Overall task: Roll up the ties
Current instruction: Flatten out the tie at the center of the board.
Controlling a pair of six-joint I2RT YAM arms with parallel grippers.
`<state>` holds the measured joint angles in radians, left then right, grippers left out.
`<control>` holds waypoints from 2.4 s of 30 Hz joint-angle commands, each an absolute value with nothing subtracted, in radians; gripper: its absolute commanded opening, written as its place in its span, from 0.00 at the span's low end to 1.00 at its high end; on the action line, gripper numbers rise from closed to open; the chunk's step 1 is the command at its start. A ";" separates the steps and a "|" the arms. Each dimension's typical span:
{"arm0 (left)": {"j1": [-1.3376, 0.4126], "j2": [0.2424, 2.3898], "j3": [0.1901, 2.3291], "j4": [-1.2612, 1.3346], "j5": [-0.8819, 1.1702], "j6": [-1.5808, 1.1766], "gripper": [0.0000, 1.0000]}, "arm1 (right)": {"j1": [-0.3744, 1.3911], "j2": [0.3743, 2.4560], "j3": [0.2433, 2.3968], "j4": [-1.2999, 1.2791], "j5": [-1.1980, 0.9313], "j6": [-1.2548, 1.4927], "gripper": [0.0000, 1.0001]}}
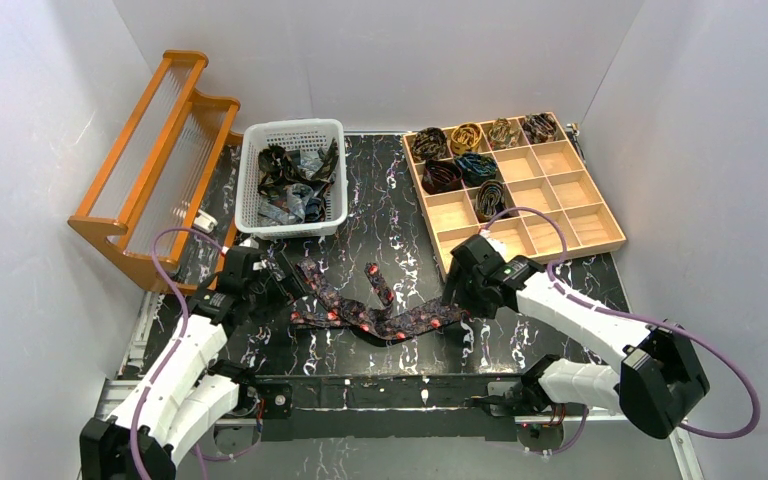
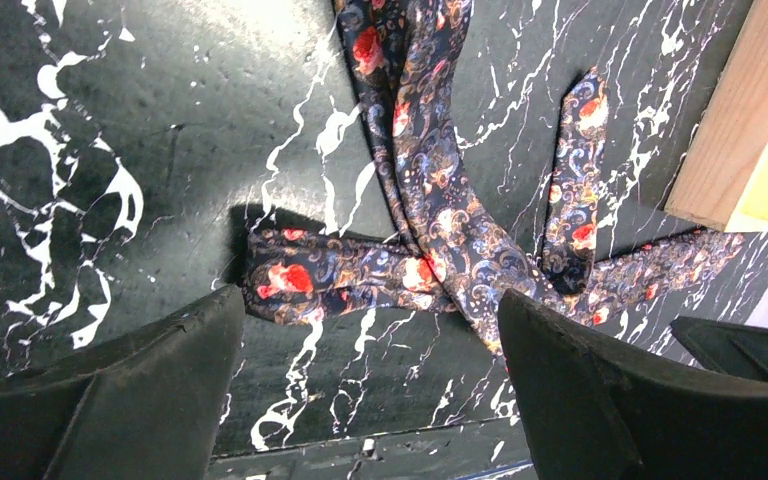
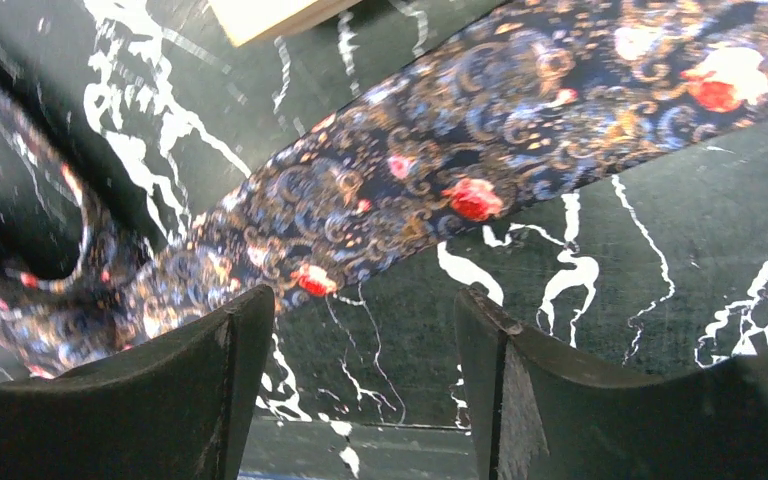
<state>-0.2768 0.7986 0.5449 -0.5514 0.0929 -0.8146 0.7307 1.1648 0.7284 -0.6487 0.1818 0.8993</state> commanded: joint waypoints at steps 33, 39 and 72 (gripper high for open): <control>-0.320 0.859 0.527 -0.428 0.151 -0.757 0.89 | 0.451 1.291 0.613 -0.658 0.389 1.123 0.01; -0.508 0.922 0.633 -0.407 0.143 -0.644 0.87 | 0.446 1.192 0.619 -0.704 0.416 1.119 0.01; -1.212 1.552 0.887 -0.403 -0.358 -0.203 0.83 | 0.237 1.367 0.646 -0.601 0.311 0.883 0.26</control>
<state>-1.2018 1.5383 0.8539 -0.3763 -0.3046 -0.2459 0.2420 1.3247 0.6659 -0.6197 0.3107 0.9009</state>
